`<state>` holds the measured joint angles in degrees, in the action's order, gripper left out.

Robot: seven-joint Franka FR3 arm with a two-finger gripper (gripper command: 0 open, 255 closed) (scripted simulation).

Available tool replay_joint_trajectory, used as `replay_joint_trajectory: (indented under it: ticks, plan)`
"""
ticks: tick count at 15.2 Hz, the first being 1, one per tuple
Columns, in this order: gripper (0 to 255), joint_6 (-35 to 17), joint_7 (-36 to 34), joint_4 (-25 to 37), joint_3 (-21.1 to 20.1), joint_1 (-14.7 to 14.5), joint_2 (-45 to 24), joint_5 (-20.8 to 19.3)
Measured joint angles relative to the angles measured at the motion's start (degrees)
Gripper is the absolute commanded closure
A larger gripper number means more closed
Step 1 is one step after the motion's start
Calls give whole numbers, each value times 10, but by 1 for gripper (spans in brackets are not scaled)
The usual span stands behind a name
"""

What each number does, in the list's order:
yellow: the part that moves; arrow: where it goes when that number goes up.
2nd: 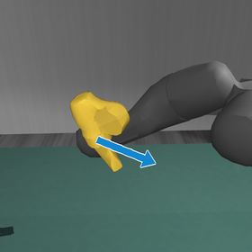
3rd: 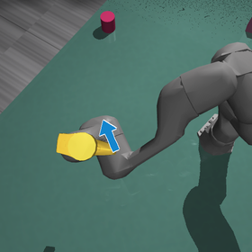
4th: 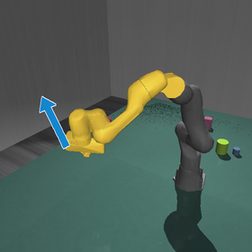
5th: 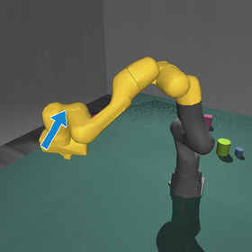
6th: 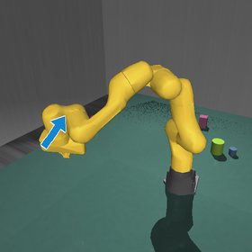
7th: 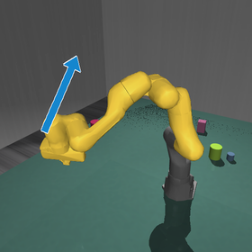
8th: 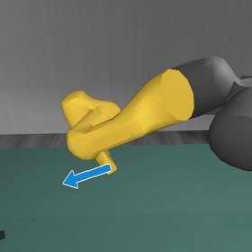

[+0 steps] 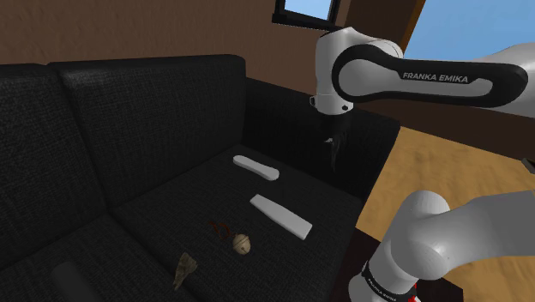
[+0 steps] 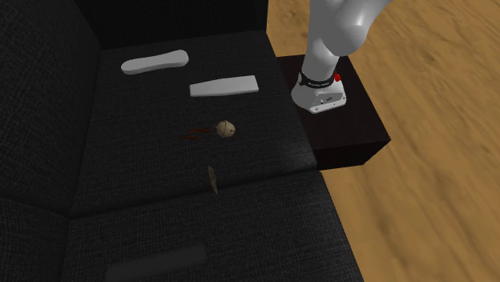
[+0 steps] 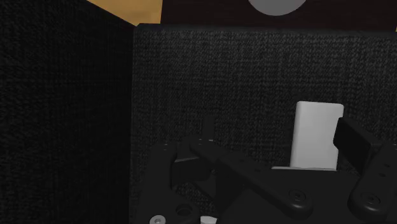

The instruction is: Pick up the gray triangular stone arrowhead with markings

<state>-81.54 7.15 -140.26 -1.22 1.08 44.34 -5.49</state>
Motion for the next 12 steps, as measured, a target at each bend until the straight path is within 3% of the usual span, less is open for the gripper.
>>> replay_joint_trajectory:
  ticks: [3,12]
  plan:
    - [0,0,-30,-12,-11,2,7,22]
    - [0,-21,-260,-68,-98,7,33,207]
